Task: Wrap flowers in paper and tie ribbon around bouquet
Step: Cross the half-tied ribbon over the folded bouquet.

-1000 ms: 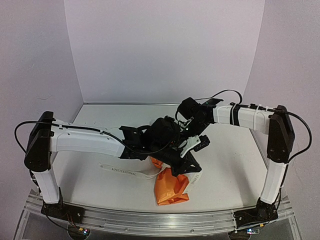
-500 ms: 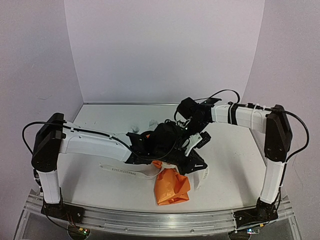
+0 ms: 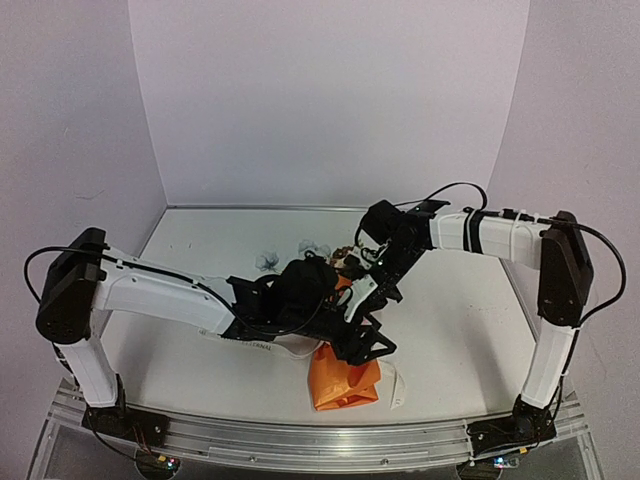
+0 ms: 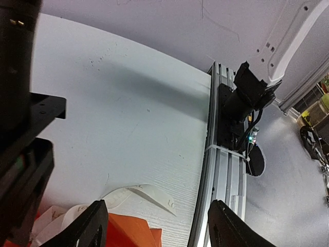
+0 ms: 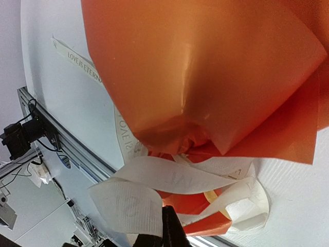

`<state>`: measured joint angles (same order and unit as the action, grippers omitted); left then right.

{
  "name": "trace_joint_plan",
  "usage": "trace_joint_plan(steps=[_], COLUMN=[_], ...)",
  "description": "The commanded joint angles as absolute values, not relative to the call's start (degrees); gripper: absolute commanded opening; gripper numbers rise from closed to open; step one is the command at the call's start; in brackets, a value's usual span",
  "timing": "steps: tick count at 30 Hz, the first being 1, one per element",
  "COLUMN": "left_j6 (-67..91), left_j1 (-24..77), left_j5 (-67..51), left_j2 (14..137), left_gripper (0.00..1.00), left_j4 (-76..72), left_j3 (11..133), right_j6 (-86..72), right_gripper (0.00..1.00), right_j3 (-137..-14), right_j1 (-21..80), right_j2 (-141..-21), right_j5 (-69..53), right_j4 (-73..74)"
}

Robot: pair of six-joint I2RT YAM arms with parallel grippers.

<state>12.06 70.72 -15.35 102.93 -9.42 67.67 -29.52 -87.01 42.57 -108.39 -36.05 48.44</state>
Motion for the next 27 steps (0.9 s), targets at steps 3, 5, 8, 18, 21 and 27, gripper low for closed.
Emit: trace_joint_plan(steps=[3, 5, 8, 18, 21, 27], left_j6=[13.9, 13.7, 13.4, 7.9, 6.6, 4.3], left_j1=[70.4, 70.3, 69.9, 69.8, 69.9, 69.8], left_j5=[-4.8, 1.0, 5.9, 0.2, 1.1, 4.8], left_j2=[90.8, 88.2, 84.6, 86.8, 88.4, 90.5], left_gripper=[0.65, 0.62, 0.56, 0.57, 0.57, 0.54], left_j4=[-11.8, -9.9, -8.1, 1.0, 2.4, 3.7], left_j3=[62.2, 60.0, 56.7, 57.1, 58.5, 60.3], right_j6=[-31.5, -33.3, -36.5, -45.4, -45.8, -45.9], right_gripper=[0.00, 0.00, 0.00, 0.00, 0.00, 0.00], right_j3=[-86.6, -86.7, -86.7, -88.3, -88.8, -88.9], right_j1=[43.5, 44.0, 44.6, 46.7, 47.1, 47.4], right_j2=[-103.7, -103.5, -103.5, -104.1, -104.1, -103.6], right_j5=[-35.5, -35.4, -35.6, -35.7, -35.9, -36.1], right_j4=[48.6, 48.6, 48.6, 48.7, 48.9, 49.4])
